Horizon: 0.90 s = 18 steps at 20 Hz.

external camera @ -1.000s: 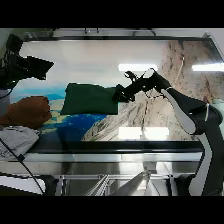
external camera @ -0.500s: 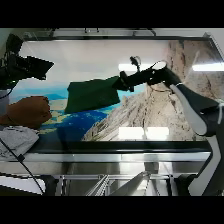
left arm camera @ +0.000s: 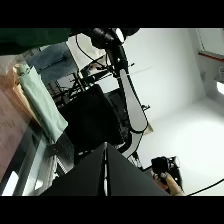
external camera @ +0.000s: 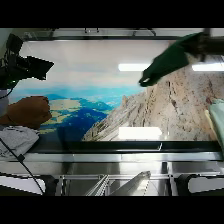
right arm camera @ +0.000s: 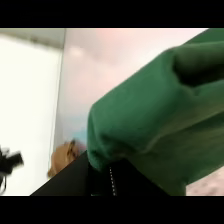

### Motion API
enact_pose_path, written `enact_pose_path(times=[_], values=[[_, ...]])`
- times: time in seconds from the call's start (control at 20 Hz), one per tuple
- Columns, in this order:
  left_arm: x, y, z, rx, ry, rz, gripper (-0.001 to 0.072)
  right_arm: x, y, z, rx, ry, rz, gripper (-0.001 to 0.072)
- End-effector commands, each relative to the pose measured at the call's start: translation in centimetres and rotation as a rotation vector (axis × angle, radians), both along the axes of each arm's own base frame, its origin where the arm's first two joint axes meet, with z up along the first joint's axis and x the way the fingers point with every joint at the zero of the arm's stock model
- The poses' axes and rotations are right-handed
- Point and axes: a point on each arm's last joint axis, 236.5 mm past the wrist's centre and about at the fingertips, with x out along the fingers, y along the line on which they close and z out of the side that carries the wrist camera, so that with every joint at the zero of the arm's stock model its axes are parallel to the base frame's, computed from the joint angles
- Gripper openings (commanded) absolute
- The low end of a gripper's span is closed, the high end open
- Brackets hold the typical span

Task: Fold the shirts.

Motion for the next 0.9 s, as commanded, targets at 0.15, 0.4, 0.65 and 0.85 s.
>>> enact_pose_path(times=[0.15,0.4,0.65,0.85], values=[[-1.0,-2.7,0.0,-0.002,0.025,-0.077,0.0007,-7.8,-18.6,2.7,0.012,0.052,-0.371,0.0024],[-2.2,-6.0,0.0,-0.001,0.025,-0.160,0.0007,-14.5,-24.3,4.8,0.039,0.067,-0.471,0.0024],[-3.4,-8.5,0.0,0.000,0.024,-0.228,0.0007,-17.9,-25.7,5.1,0.040,0.101,-0.490,0.0024],[-4.2,-10.0,0.0,0.001,0.024,-0.267,0.0007,-20.3,-25.1,4.9,0.038,0.161,-0.475,0.0024]])
